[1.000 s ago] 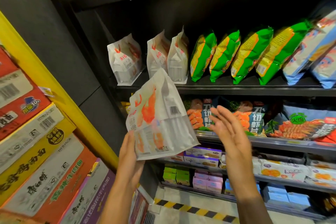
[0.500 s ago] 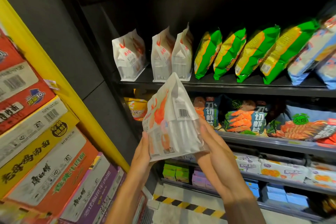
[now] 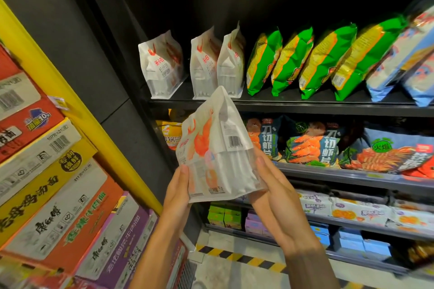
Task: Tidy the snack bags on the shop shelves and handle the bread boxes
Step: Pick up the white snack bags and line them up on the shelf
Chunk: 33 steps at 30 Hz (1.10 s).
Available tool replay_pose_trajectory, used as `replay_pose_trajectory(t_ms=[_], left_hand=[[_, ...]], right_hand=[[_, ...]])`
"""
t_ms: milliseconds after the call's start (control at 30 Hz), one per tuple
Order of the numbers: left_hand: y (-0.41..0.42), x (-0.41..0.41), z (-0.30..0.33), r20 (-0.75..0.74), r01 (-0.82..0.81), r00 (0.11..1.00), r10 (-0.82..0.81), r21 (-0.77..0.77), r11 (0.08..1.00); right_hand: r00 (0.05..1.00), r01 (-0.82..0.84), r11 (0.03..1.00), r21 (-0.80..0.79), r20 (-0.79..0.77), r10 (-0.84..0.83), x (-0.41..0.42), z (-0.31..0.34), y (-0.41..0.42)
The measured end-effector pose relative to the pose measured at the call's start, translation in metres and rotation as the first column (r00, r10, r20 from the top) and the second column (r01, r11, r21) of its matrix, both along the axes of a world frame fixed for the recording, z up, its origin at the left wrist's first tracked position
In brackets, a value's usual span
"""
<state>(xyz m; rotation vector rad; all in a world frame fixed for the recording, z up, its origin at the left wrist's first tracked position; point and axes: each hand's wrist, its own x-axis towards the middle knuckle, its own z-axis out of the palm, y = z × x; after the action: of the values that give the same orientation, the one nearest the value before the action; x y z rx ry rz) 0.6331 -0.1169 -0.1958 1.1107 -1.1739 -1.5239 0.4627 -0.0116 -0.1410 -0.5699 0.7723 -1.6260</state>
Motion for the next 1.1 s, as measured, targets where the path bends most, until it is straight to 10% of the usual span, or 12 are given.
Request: replay_pose_trajectory(t_ms=[433,733,1100], left_hand=[[0.005,0.008,0.03,0.117,-0.197,0.965,0.234,-0.264,0.944],[-0.01,0.052,0.043,0.19,0.243,0.957,-0.218,-0.12,0.962],[-0.011,0.065,0.052,0.169,0.111,0.976,-0.135,0.143,0.983]], right_hand=[[0.766,0.029,0.999,0.015,-0.642,-0.012,-0.016,-0.01,-0.003],[0.825,0.109,0.979,0.173,-0.566,0.008,-0.019,-0.018,-0.02],[0.734,0.004,0.967,0.254,-0.658,0.169,-0.012,-0.021,-0.039]])
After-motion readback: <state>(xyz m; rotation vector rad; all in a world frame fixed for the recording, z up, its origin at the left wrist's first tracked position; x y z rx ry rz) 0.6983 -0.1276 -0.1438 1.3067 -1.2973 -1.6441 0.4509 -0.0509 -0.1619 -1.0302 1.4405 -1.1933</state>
